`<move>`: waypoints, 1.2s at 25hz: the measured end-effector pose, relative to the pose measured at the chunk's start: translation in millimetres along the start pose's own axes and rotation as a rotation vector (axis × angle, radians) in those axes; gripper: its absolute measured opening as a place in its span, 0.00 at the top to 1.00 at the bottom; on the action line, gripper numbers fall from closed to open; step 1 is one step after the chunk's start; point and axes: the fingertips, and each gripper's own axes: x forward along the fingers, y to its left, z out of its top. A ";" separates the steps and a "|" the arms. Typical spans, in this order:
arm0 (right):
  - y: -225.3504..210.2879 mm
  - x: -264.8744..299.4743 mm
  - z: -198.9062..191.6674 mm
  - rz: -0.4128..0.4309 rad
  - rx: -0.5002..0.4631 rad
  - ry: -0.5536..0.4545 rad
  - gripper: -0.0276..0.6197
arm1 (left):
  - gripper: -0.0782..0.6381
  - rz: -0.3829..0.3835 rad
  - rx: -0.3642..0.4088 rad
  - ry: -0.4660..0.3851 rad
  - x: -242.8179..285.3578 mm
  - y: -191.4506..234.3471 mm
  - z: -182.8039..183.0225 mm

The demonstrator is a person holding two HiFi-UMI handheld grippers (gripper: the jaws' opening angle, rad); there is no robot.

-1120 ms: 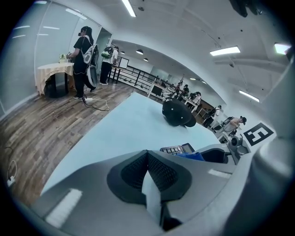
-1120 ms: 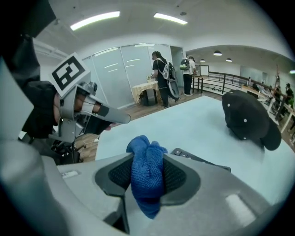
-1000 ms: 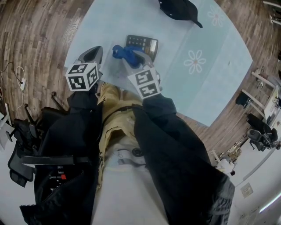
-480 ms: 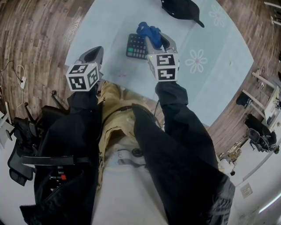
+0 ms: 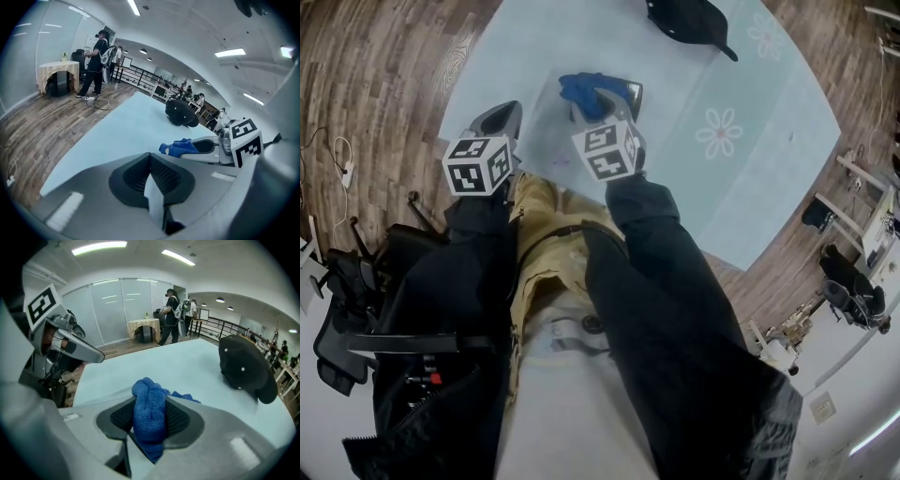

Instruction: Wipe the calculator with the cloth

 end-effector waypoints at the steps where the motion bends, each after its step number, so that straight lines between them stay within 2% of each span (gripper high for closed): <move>1: 5.7 -0.7 -2.4 0.010 -0.005 0.001 0.73 | 0.89 -0.001 0.000 -0.002 -0.5 -0.9 -0.1; 6: 27.5 -3.3 -7.5 0.062 -0.029 0.005 0.73 | 0.89 0.009 -0.004 -0.009 -4.0 3.4 2.3; 14: 60.4 -13.0 -12.3 0.158 -0.005 -0.007 0.73 | 0.89 0.001 0.017 -0.027 -7.8 -1.0 11.3; 16: 59.9 -24.4 -6.7 0.170 0.027 -0.029 0.73 | 0.89 -0.006 0.024 -0.039 -8.7 -5.4 18.6; 18: 49.9 -40.5 4.4 0.153 0.096 -0.072 0.73 | 0.89 -0.012 0.034 -0.058 -10.2 -11.0 29.2; 21: 22.0 -68.3 24.5 0.079 0.219 -0.149 0.73 | 0.89 -0.033 0.054 -0.109 -15.2 -23.0 53.0; 24: -6.3 -102.7 58.9 0.005 0.326 -0.267 0.73 | 0.89 -0.103 0.065 -0.241 -29.8 -48.1 95.3; 27: -28.0 -146.1 101.0 -0.046 0.367 -0.399 0.73 | 0.89 -0.146 0.123 -0.345 -51.4 -81.0 140.0; 30: -44.8 -190.4 140.7 -0.095 0.364 -0.526 0.73 | 0.89 -0.160 0.184 -0.437 -78.1 -110.6 177.7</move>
